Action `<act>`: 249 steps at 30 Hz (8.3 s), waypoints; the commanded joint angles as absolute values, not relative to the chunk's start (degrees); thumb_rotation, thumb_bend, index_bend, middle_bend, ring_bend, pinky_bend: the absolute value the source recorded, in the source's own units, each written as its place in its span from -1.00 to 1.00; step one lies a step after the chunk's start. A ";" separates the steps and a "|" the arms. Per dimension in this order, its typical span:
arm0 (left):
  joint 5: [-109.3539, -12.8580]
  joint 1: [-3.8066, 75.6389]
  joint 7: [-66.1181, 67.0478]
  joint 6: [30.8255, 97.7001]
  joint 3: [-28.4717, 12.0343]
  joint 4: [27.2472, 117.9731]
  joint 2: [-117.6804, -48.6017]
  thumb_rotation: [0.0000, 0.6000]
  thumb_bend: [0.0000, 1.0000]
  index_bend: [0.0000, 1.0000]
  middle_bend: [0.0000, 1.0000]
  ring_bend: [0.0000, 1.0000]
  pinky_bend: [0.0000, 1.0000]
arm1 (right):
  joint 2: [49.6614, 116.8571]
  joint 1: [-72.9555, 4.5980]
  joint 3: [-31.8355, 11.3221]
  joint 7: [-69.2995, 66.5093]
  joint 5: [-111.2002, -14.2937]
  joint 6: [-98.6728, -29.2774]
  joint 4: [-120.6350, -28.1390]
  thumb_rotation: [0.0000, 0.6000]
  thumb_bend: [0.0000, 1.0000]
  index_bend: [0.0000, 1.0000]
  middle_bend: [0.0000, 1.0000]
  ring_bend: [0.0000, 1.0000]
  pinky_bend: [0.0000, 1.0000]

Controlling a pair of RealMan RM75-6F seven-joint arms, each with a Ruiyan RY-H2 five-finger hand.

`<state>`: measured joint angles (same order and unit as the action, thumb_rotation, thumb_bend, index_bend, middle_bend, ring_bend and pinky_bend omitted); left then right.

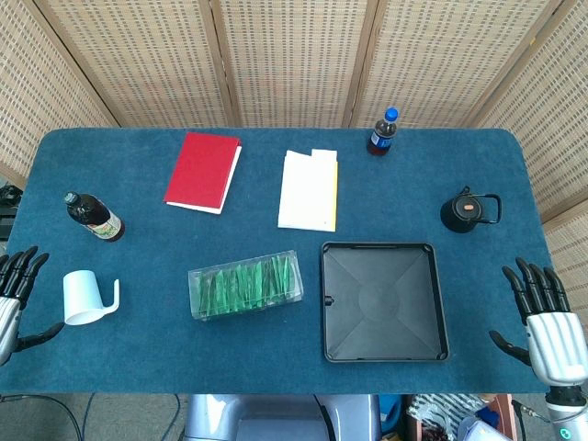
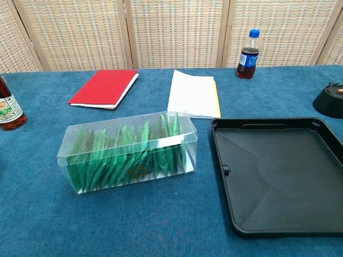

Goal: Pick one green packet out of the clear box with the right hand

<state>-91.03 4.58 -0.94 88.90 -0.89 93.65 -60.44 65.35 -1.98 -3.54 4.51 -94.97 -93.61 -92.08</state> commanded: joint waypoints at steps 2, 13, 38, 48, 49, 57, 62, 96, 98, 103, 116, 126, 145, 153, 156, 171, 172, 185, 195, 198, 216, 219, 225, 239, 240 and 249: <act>-90.53 4.87 -0.74 87.99 -0.92 93.27 -60.72 1.00 -0.85 -1.00 -1.00 -1.00 -1.00 | 65.07 -2.31 -3.76 7.09 -93.24 -92.10 -93.59 1.00 -1.00 -1.00 -1.00 -1.00 -1.00; -89.82 4.55 -0.88 88.25 -1.21 92.83 -60.80 1.00 -0.86 -1.00 -1.00 -1.00 -1.00 | 63.49 -6.59 -3.71 7.72 -96.95 -87.21 -94.60 1.00 -1.00 -1.00 -1.00 -1.00 -1.00; -84.93 6.25 -1.42 84.39 -3.38 91.36 -61.51 1.00 -0.85 -1.00 -1.00 -1.00 -1.00 | 78.01 -42.63 -10.64 7.42 -91.82 -44.94 -99.41 1.00 -0.46 -0.67 -1.00 -1.00 -1.00; -84.34 6.50 -2.27 83.63 -3.51 91.05 -61.38 1.00 -0.86 -1.00 -1.00 -1.00 -1.00 | 87.54 -47.70 -14.41 18.67 -79.76 -42.38 -95.42 1.00 -0.29 -0.67 -1.00 -1.00 -1.00; -84.29 6.51 -2.41 83.59 -3.53 91.00 -61.36 1.00 -0.85 -1.00 -1.00 -1.00 -1.00 | 88.17 -48.09 -14.59 19.69 -78.44 -42.37 -95.14 1.00 -0.27 -0.67 -1.00 -1.00 -1.00; -84.18 6.60 -4.21 83.15 -3.51 90.71 -60.98 1.00 -0.85 -1.00 -1.00 -1.00 -1.00 | 91.54 -50.72 -14.25 27.56 -69.73 -43.69 -92.77 1.00 0.01 -0.59 -1.00 -1.00 -1.00; -84.13 6.73 -4.69 82.91 -3.54 90.60 -60.88 1.00 -0.86 -1.00 -1.00 -1.00 -1.00 | 92.96 -51.65 -14.31 29.10 -67.43 -45.54 -92.03 1.00 0.18 -0.55 -1.00 -1.00 -1.00; -83.46 7.56 -12.16 80.41 -3.76 88.98 -58.95 1.00 -0.86 -1.00 -1.00 -1.00 -1.00 | 104.53 -70.10 -25.74 45.94 -45.53 -56.87 -77.84 1.00 0.19 -0.34 -0.93 -1.00 -1.00; -83.51 7.53 -12.52 80.53 -3.79 88.94 -58.82 1.00 -0.85 -1.00 -1.00 -1.00 -1.00 | 105.69 -70.78 -25.37 46.08 -45.65 -57.41 -75.66 1.00 0.03 -0.34 -0.95 -1.00 -1.00; -83.40 7.57 -13.76 80.40 -3.86 88.58 -58.54 1.00 -0.85 -1.00 -1.00 -1.00 -1.00 | 108.83 -72.21 -25.40 45.29 -46.17 -59.06 -70.91 1.00 -0.27 -0.34 -0.98 -1.00 -1.00; -84.40 7.72 -13.97 80.53 -3.47 88.83 -58.41 1.00 -0.85 -1.00 -1.00 -1.00 -1.00 | 99.33 -67.05 -18.06 42.97 -53.25 -57.80 -83.11 1.00 -0.27 -0.34 -0.96 -1.00 -1.00; -86.10 7.94 -11.35 80.68 -2.54 89.85 -59.02 1.00 -0.86 -1.00 -1.00 -1.00 -1.00 | 88.38 -60.84 -7.76 31.05 -72.57 -56.22 -91.59 1.00 -0.27 -0.27 -0.81 -1.00 -1.00; -84.85 8.36 -8.54 79.81 -2.58 90.37 -59.78 1.00 -0.86 -1.00 -1.00 -1.00 -1.00 | 92.84 -59.51 -6.87 28.33 -80.11 -55.30 -87.68 1.00 -0.27 -0.11 -0.72 -1.00 -1.00; -83.96 8.76 -8.68 78.95 -2.83 89.93 -59.95 1.00 -0.86 -1.00 -1.00 -1.00 -1.00 | 98.41 -60.22 -8.73 29.34 -78.23 -54.21 -83.19 1.00 -0.27 -0.11 -0.72 -1.00 -1.00; -83.94 8.77 -8.74 78.95 -2.84 89.92 -59.92 1.00 -0.86 -1.00 -1.00 -1.00 -1.00 | 99.18 -60.35 -9.03 29.53 -77.85 -53.96 -82.44 1.00 -0.27 -0.11 -0.72 -1.00 -1.00; -83.89 8.87 -9.00 78.88 -2.80 89.86 -59.83 1.00 -0.85 -1.00 -1.00 -1.00 -1.00 | 101.56 -60.57 -9.82 30.71 -76.81 -52.52 -79.67 1.00 -0.27 -0.11 -0.72 -1.00 -1.00; -83.85 8.85 -9.03 78.90 -2.80 89.86 -59.82 1.00 -0.85 -1.00 -1.00 -1.00 -1.00 | 101.52 -60.52 -9.92 30.42 -76.79 -52.48 -79.98 1.00 -0.27 -0.11 -0.72 -1.00 -1.00; -83.89 8.96 -8.85 78.81 -2.72 89.88 -59.90 1.00 -0.86 -1.00 -1.00 -1.00 -1.00 | 99.10 -60.09 -9.96 31.29 -77.53 -52.32 -82.13 1.00 -0.27 -0.11 -0.71 -1.00 -1.00; -83.85 9.06 -8.68 78.64 -2.68 89.88 -59.93 1.00 -0.85 -1.00 -1.00 -1.00 -1.00 | 99.25 -60.32 -9.28 28.97 -80.19 -52.36 -80.17 1.00 -0.27 -0.11 -0.71 -1.00 -1.00; -83.80 9.08 -8.71 78.62 -2.70 89.89 -59.93 1.00 -0.85 -1.00 -1.00 -1.00 -1.00 | 99.24 -60.24 -9.29 29.27 -79.53 -51.76 -80.46 1.00 -0.27 -0.11 -0.71 -1.00 -1.00; -83.56 9.23 -8.85 78.32 -2.72 89.74 -59.89 1.00 -0.85 -1.00 -1.00 -1.00 -1.00 | 98.21 -60.33 -10.04 32.75 -76.61 -50.08 -81.33 1.00 -0.27 -0.11 -0.70 -1.00 -1.00; -83.52 9.30 -8.71 78.19 -2.70 89.72 -59.94 1.00 -0.85 -1.00 -1.00 -1.00 -1.00 | 97.20 -60.35 -10.16 33.05 -76.54 -49.95 -82.10 1.00 -0.27 -0.11 -0.70 -1.00 -1.00; -83.43 9.35 -8.42 78.10 -2.69 89.72 -60.05 1.00 -0.86 -1.00 -1.00 -1.00 -1.00 | 95.89 -60.19 -10.01 33.55 -76.24 -49.78 -83.11 1.00 -0.27 -0.11 -0.70 -1.00 -1.00; -83.30 9.38 -8.24 78.09 -2.73 89.76 -60.09 1.00 -0.86 -1.00 -1.00 -1.00 -1.00 | 96.43 -60.55 -9.30 33.69 -75.74 -48.67 -83.02 1.00 -0.27 -0.11 -0.69 -1.00 -1.00; -83.30 9.38 -8.28 78.09 -2.72 89.75 -60.08 1.00 -0.86 -1.00 -1.00 -1.00 -1.00 | 96.64 -60.58 -9.30 33.71 -75.63 -48.64 -82.90 1.00 -0.27 -0.11 -0.69 -1.00 -1.00; -83.30 9.44 -8.50 78.00 -2.73 89.65 -60.03 1.00 -0.86 -1.00 -1.00 -1.00 -1.00 | 98.67 -60.93 -10.00 33.35 -74.81 -48.91 -81.42 1.00 -0.25 -0.11 -0.69 -1.00 -1.00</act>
